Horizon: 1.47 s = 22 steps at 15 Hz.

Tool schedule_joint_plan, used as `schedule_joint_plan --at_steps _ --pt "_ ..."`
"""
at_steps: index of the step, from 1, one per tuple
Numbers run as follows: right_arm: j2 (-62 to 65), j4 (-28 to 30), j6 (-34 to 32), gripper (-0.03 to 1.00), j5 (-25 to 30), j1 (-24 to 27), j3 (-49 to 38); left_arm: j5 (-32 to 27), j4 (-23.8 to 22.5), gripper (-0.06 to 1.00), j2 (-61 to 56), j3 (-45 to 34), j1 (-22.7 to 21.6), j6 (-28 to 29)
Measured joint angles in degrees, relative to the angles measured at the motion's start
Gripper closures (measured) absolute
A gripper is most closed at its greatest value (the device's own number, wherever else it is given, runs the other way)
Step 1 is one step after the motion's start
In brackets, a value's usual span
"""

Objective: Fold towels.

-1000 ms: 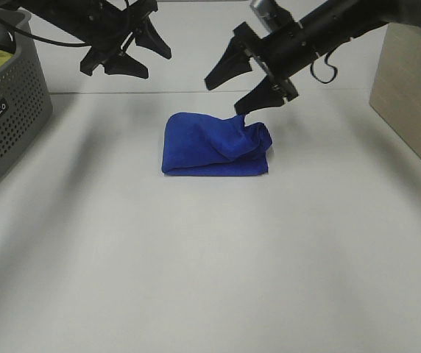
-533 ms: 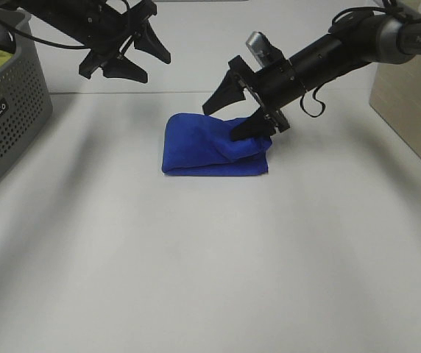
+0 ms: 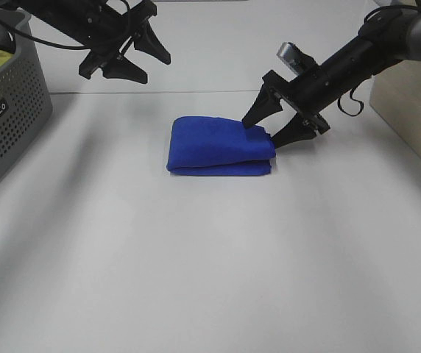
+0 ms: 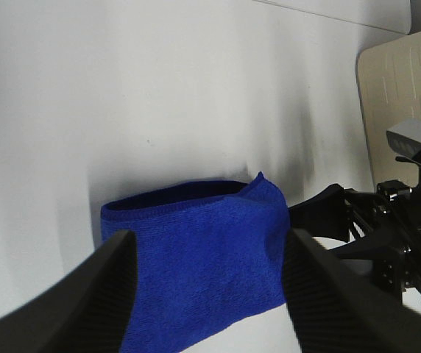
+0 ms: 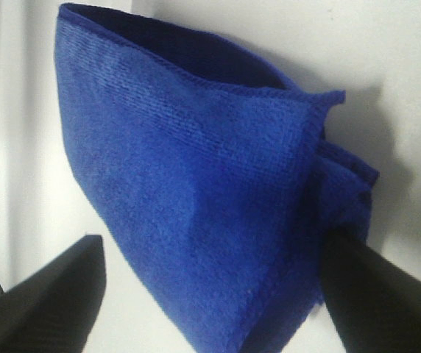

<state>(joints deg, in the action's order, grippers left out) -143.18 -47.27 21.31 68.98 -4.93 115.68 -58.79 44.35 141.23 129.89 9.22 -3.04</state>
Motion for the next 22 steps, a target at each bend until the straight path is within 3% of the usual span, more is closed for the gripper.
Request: schedule_joint_plan --at_steps 4,9,13,15,18,22 --pt "8.3 2.8 -0.7 0.19 0.1 0.0 0.0 -2.9 -2.3 0.38 -2.2 0.0 0.0 -1.6" --pt "19.2 16.3 -8.5 0.19 0.2 -0.2 0.0 -10.1 -18.6 0.38 -13.2 0.1 0.0 -1.1" --pt "30.6 28.1 -12.5 0.19 0.3 -2.9 -2.9 -10.5 -31.3 0.38 -24.0 -2.3 0.0 2.1" --pt "36.7 30.3 -13.0 0.19 0.3 -4.1 -7.9 -10.5 -36.0 0.38 -30.4 -8.2 0.0 3.0" --pt "45.7 31.2 -13.1 0.19 0.3 -4.6 -18.4 -10.5 -40.5 0.38 -41.8 -23.3 0.0 4.0" --pt "56.5 32.6 -13.2 0.19 0.5 -4.6 -35.5 -10.4 -41.1 0.38 -58.3 -47.1 0.0 4.9"
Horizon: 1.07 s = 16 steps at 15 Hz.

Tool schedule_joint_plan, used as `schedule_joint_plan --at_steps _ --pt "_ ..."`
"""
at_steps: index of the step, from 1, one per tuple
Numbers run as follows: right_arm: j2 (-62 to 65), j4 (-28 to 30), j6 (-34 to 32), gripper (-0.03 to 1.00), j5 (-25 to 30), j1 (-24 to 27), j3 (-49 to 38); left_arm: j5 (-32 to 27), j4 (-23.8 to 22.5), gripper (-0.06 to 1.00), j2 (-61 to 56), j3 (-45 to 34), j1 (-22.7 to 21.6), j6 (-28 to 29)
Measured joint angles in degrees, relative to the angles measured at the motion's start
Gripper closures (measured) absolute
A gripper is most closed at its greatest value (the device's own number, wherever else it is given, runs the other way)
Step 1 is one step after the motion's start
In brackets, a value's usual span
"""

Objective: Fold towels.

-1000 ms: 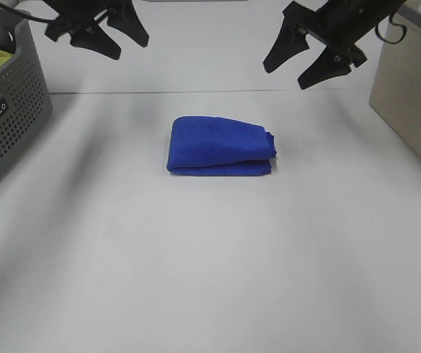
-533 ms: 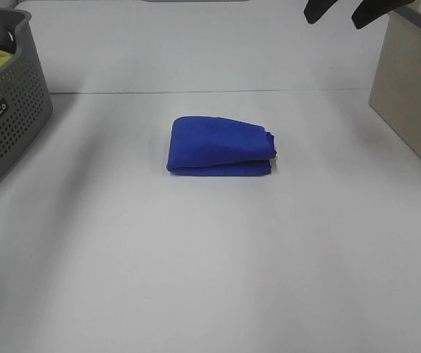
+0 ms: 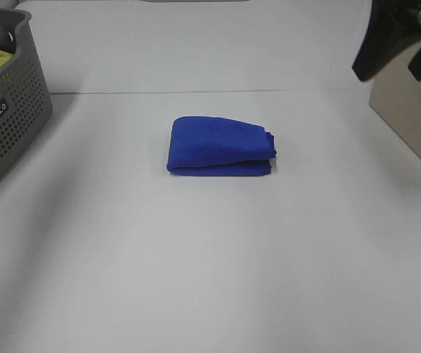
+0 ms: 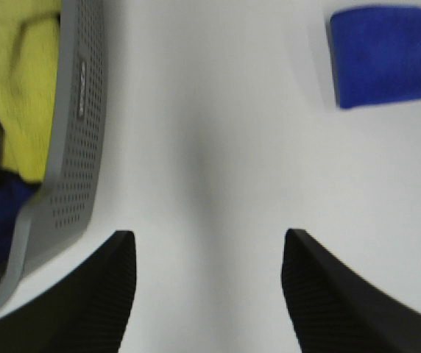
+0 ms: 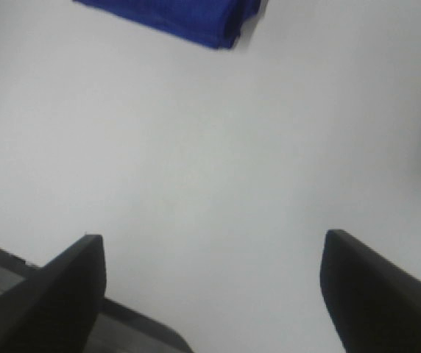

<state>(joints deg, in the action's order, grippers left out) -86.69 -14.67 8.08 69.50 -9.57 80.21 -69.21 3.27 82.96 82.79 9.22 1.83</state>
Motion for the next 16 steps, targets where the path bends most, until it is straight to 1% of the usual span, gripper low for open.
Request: schedule_joint_plan --at_steps 3,5,6,7,10,12,14,16 --pt "9.1 1.3 0.0 0.19 0.0 0.0 -15.4 3.0 0.0 0.38 -16.1 -19.7 0.0 0.2" --pt "15.9 2.3 0.0 0.19 0.0 0.0 -25.6 3.7 0.0 0.38 -25.7 -29.9 0.0 0.3" --pt "22.0 3.0 0.0 0.19 0.0 0.0 -36.0 3.7 0.0 0.38 -36.4 -39.2 0.0 0.3" --pt "25.4 3.8 0.0 0.19 -0.2 0.0 -39.9 3.7 0.1 0.38 -41.0 -42.7 0.0 0.3" --pt "35.8 4.3 0.0 0.19 -1.9 0.0 -49.0 2.9 0.1 0.38 -54.5 -49.2 0.0 0.2" --pt "43.6 4.3 0.5 0.19 -2.1 0.0 -51.6 2.6 0.2 0.38 -61.7 -50.5 0.0 -0.2" --pt "51.9 4.3 2.1 0.19 -2.8 0.0 -52.2 2.8 1.5 0.38 -66.9 -50.6 0.0 -2.5" --pt "60.0 4.3 4.7 0.19 -4.2 0.0 -53.0 3.5 4.6 0.38 -69.7 -51.3 0.0 -6.7"
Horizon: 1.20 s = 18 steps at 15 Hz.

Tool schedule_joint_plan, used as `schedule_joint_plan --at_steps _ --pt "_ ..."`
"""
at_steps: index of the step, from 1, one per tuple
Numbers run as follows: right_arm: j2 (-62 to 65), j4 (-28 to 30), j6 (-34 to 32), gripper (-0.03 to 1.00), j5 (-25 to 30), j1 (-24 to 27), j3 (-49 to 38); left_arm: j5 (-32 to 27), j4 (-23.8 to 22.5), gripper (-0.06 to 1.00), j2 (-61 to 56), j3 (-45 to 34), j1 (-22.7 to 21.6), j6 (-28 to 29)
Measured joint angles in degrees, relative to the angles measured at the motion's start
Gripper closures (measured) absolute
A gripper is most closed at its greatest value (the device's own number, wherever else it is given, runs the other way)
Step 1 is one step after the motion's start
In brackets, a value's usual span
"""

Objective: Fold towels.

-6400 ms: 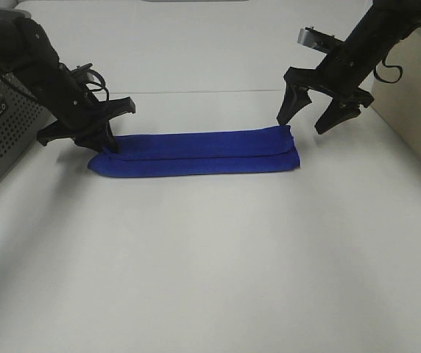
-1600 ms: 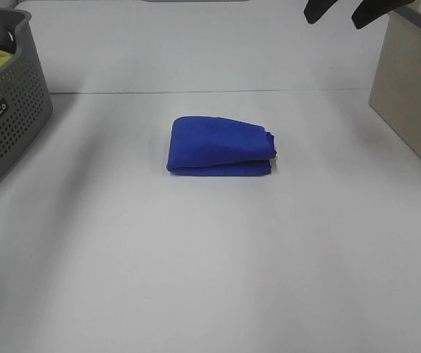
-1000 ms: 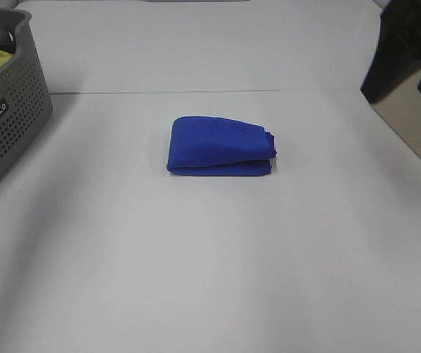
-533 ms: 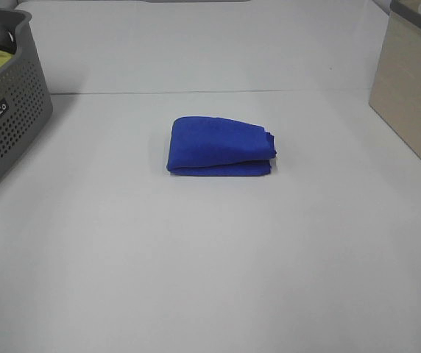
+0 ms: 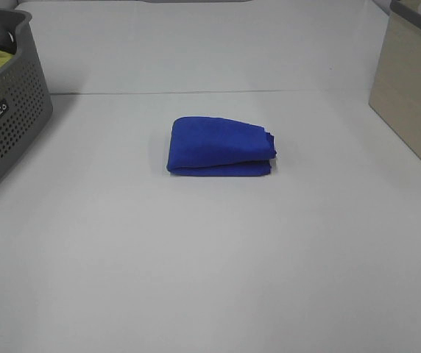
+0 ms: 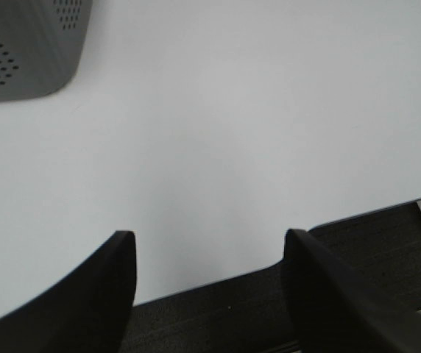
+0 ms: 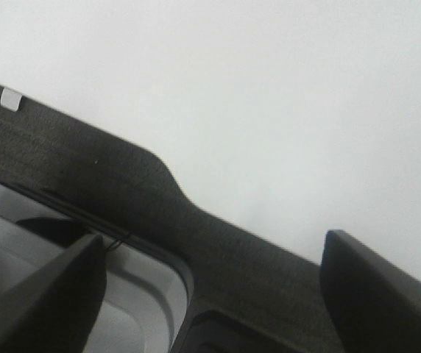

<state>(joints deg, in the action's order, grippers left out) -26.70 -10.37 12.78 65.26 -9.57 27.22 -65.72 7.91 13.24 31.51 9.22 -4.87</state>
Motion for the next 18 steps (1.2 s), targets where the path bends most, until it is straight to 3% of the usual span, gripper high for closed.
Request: schedule_joint_plan --at_steps 3,16,18 --pt "6.7 0.0 0.7 0.19 -0.6 0.0 -0.5 2.5 2.8 0.38 -0.3 -1.5 0.0 -4.1" --pt "8.5 0.0 1.3 0.19 -0.9 0.0 -0.5 2.6 3.5 0.38 -0.3 -1.6 0.0 -4.4" --pt "9.1 -0.1 1.3 0.19 -0.9 1.8 -0.5 2.6 3.5 0.38 -0.3 -1.6 -1.1 -4.4"
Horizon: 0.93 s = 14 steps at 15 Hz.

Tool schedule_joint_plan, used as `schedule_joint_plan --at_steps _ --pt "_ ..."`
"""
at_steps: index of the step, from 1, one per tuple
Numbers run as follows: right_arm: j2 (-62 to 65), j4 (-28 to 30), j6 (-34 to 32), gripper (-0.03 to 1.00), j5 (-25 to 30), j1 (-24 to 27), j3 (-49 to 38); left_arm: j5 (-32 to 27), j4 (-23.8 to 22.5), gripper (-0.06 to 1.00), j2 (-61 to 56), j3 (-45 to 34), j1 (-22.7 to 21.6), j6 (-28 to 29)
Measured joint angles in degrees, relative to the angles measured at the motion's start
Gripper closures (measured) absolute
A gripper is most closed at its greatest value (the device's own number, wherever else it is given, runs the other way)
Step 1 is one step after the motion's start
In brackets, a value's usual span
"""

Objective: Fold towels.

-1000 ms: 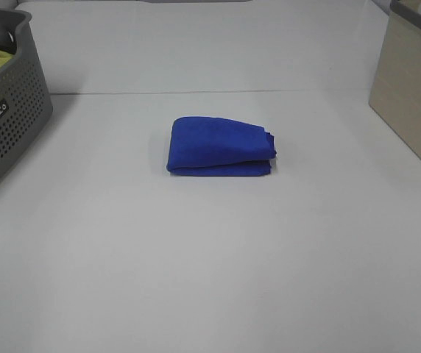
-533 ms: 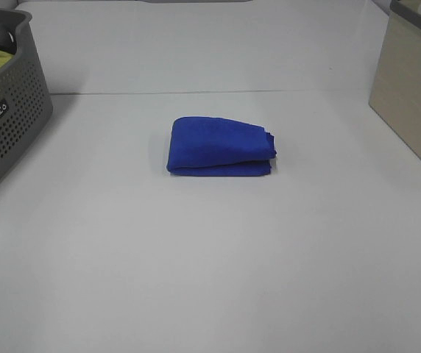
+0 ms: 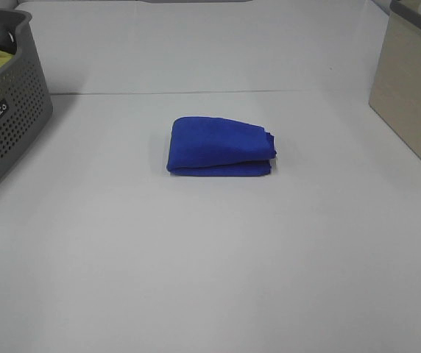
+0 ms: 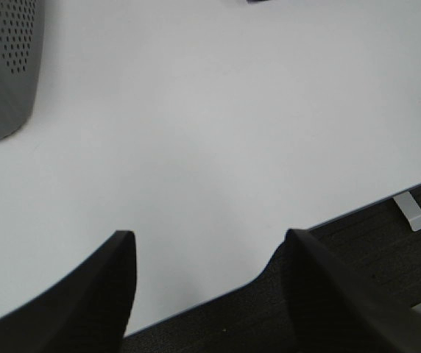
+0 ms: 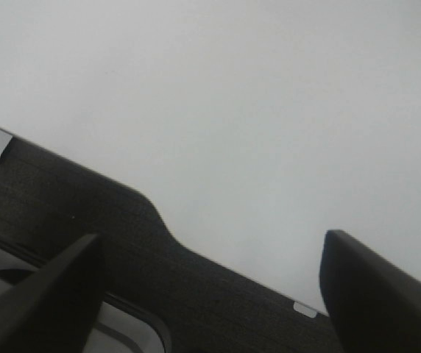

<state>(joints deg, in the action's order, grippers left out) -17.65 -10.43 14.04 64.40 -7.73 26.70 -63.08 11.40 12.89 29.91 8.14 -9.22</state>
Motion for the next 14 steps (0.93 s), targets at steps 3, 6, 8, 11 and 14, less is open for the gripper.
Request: schedule_joint_plan --at_steps 3,6,8,11,14 --pt "4.8 0.0 0.0 0.19 -0.1 5.8 0.0 0.2 0.0 0.38 -0.7 0.0 -4.4 0.0" --pt "15.2 -0.5 0.0 0.19 -0.3 7.7 0.0 0.3 -0.1 0.38 -9.5 0.0 -5.9 0.0" --pt "17.8 -0.7 0.0 0.19 -0.5 7.7 0.0 0.3 -0.1 0.38 -12.9 0.0 -5.9 0.0" --pt "17.8 -0.9 0.0 0.19 -0.5 7.7 0.0 0.3 -0.1 0.38 -13.2 0.0 -5.9 0.0" --pt "17.8 -1.1 0.0 0.19 -0.5 7.7 0.0 0.3 -0.1 0.38 -13.2 0.0 -5.9 0.0"
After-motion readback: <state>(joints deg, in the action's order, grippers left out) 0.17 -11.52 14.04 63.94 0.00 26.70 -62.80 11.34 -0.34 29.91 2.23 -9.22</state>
